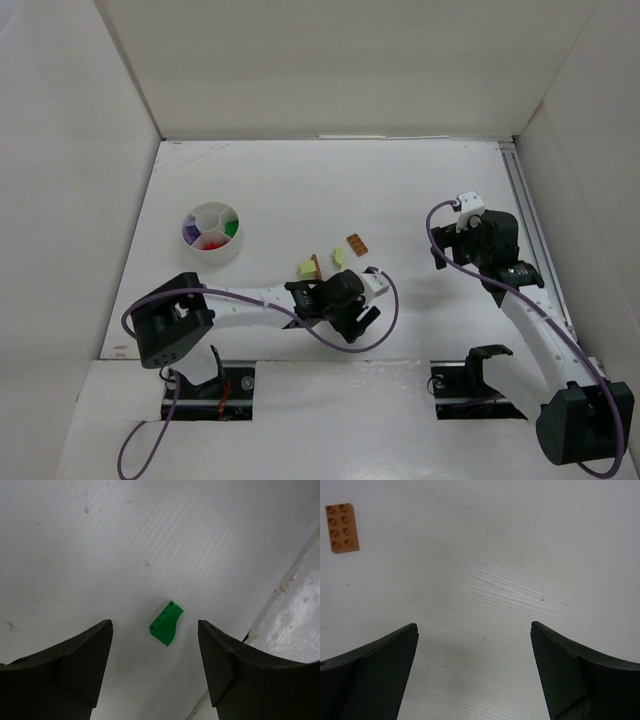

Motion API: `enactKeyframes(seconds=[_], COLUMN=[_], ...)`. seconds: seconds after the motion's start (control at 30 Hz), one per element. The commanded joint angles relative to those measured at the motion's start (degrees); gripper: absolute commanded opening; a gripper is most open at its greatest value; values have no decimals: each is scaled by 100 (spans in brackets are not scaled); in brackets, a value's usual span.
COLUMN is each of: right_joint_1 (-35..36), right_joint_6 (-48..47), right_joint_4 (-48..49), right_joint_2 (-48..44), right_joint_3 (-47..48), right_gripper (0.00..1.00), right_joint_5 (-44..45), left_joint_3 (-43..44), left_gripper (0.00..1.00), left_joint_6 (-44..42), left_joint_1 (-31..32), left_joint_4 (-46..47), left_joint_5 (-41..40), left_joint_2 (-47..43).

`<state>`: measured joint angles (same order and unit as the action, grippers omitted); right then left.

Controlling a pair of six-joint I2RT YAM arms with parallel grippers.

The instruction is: Sort the legos into containers by color

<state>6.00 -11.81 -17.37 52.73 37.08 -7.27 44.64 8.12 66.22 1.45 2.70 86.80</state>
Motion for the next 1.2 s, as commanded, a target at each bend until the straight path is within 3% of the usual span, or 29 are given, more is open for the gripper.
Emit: enactKeyframes(seconds=[0.0,0.5,0.73,0.8,0.87,0.97,1.03,1.17], right_joint_1=[-29,-29,-29,-29,-29,-29,-29,-29], right_joint_6=[39,39,-13,-14,-14,-14,-14,-14], right_joint_4=[444,445,392,392,392,392,453,647], right_joint_2=[-52,255,255,203,203,203,203,203], right_joint_3=[106,273,273,273,273,273,273,221], right_gripper=[98,98,98,98,98,98,98,98], right_joint_5=[-249,-188,-82,-82,-30,23,24,-29], left_joint_3=[282,449,502,432,370,317,509,790], left_gripper=[65,42,18,4,3,0,0,0], left_joint_6=[-118,32,93,373,567,1208,1490,2210], left_joint_1=[225,418,471,471,471,471,261,-599], left_joint_4=[-180,-321,-427,-427,-357,-408,-688,-752], left_joint_5=[-6,-419,-542,-1059,-1367,-2700,-3764,-4726], left_joint_2=[99,627,487,399,232,56,-23,-278])
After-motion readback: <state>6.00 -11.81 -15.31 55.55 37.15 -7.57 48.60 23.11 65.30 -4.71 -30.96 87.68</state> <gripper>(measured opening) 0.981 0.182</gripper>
